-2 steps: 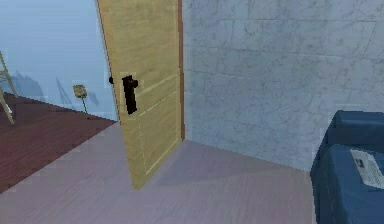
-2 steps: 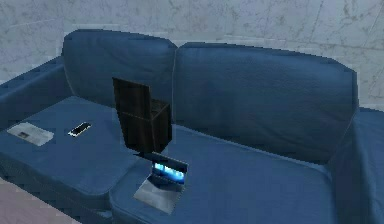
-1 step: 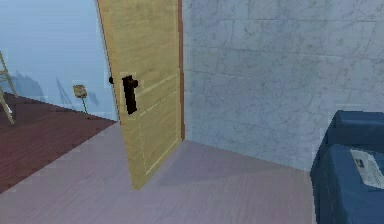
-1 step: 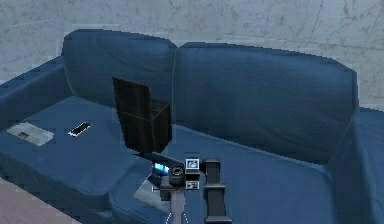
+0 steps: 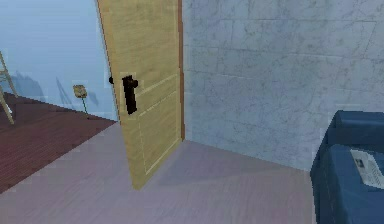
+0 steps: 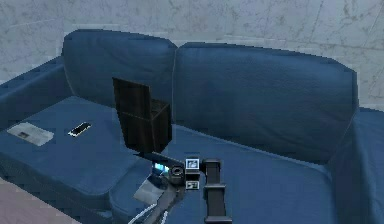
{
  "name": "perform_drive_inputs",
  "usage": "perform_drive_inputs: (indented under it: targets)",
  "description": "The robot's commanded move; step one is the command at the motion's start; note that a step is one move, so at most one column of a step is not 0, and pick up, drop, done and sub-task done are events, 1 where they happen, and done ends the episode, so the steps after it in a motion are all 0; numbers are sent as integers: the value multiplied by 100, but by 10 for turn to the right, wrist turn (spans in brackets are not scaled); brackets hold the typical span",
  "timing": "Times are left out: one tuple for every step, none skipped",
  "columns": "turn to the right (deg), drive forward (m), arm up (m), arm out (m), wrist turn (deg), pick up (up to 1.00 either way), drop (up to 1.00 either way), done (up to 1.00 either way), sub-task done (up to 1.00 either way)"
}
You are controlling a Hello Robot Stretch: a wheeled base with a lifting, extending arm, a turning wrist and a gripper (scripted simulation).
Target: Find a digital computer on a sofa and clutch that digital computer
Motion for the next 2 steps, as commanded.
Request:
perform_drive_inputs:
  targets:
    - [0,0,0,0,450,0,0,0,0]
    - [0,0,0,0,450,0,0,0,0]
